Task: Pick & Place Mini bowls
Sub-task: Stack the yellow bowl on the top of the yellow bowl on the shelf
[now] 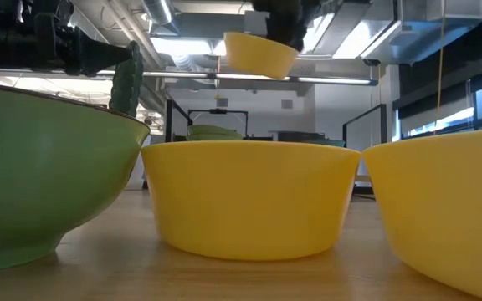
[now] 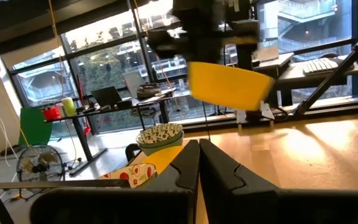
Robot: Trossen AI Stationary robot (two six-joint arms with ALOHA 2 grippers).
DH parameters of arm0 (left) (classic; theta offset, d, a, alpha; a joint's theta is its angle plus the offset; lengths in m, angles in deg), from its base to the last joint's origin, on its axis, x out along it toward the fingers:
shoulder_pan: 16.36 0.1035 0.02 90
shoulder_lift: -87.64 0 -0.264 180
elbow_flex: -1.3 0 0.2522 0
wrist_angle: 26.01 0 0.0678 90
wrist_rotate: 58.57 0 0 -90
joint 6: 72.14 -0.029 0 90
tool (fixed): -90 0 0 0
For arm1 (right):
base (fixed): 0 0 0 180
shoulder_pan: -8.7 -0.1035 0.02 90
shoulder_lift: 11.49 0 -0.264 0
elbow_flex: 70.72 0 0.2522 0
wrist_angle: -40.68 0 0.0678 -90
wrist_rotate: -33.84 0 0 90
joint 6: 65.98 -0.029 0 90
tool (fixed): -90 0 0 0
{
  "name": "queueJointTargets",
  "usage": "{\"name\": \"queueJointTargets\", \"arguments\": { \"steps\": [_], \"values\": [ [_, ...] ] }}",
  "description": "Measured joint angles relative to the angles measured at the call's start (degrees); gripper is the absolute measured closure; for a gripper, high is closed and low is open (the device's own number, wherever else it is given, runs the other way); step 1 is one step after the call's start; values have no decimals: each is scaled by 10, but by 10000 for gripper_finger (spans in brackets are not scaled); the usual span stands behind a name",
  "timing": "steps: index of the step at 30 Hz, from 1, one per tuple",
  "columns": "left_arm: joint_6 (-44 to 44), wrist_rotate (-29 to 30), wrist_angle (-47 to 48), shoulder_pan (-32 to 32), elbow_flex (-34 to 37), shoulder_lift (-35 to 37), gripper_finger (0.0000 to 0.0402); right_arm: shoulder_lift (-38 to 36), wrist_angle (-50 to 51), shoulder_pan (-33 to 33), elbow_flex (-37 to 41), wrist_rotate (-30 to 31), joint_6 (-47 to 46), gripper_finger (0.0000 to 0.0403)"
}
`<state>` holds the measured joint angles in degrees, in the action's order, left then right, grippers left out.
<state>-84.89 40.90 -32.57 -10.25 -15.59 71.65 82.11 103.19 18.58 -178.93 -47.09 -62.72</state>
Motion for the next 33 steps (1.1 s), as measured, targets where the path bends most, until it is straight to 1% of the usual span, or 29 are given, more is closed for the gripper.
{"name": "queueJointTargets", "arguments": {
  "steps": [4,7,11,17,24,29,33],
  "values": [
    [0,0,0,0,0,0,396,0,29,59,-27,-9,10,399],
    [0,0,0,0,0,0,399,4,38,100,-22,-58,39,399],
    [0,0,0,0,0,0,399,4,32,131,5,-100,67,399],
    [0,0,0,0,0,0,394,4,-14,152,43,-102,93,398],
    [0,0,0,0,0,0,398,4,-96,169,97,-113,94,397],
    [0,1,0,0,0,0,399,4,-106,179,131,-113,94,397],
    [-5,1,0,0,0,0,395,4,-163,181,156,-127,93,396]
  ]
}}
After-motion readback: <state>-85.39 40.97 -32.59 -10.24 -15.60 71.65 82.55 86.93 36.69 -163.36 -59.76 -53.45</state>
